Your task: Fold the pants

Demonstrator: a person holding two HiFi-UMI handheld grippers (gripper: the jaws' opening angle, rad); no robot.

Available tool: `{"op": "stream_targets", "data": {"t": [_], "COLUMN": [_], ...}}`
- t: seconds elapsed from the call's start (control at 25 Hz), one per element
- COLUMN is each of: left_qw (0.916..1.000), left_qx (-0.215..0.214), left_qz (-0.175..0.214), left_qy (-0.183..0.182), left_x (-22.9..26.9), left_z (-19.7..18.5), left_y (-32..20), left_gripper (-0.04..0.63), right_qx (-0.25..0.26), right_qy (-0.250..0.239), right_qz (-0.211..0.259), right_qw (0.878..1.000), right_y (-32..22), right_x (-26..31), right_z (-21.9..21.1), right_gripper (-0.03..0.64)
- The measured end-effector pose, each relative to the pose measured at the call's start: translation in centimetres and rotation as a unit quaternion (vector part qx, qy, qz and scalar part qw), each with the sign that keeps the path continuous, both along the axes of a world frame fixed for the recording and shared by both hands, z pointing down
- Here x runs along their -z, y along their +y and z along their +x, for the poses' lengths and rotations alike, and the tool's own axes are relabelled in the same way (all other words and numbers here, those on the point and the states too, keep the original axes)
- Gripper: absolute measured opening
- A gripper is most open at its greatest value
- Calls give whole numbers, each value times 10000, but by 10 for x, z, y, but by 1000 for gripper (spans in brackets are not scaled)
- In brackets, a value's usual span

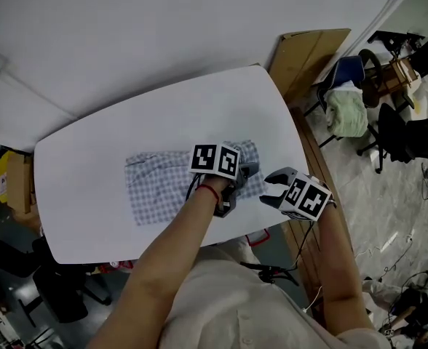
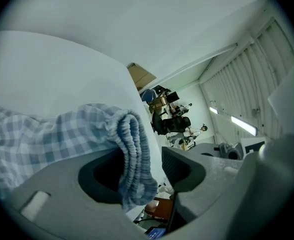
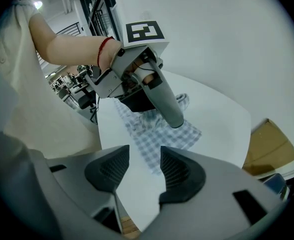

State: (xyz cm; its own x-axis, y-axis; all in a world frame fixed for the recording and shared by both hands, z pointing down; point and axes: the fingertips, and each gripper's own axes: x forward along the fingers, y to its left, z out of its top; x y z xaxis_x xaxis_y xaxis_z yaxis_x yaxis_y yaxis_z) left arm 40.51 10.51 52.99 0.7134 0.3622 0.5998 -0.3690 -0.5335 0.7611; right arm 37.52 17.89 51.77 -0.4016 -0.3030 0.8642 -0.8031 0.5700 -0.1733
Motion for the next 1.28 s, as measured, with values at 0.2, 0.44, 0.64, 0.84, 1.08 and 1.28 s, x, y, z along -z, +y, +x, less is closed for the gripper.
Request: {"op": "stream_targets", "data": {"t": [0.2,0.44,0.64,0.84,1.08,1.28], "left_qw": [9995,9995,9962,9895,9854,9833], "left_qx": [-111,172,398,853,1092,1225], "left_qz": [-40,-264,-760,-1135,-1269,-1280], "left_qy": [282,56,146,255,315,403], "left_x": [8,6,11,12,3,3], "left_z": [8,10,16,19,19,19], "left_y": [11,11,12,14,14,11], "left_gripper": [292,302,305,311,311,311], "right_qx": [-76,-183,-334,-445,-1891,-2969], "right_qy": [30,153,104,175,-912,-1553], "right_qz": [-36,152,294,405,747,-25], "right_qw": [10000,9996,9990,9980,9749,9422], "right_y": [8,5,0,1,-28,-34], "right_x": [2,5,8,9,20,-9], "right_z": [7,12,7,9,15,6], "right_gripper": [201,201,201,199,175,193]}}
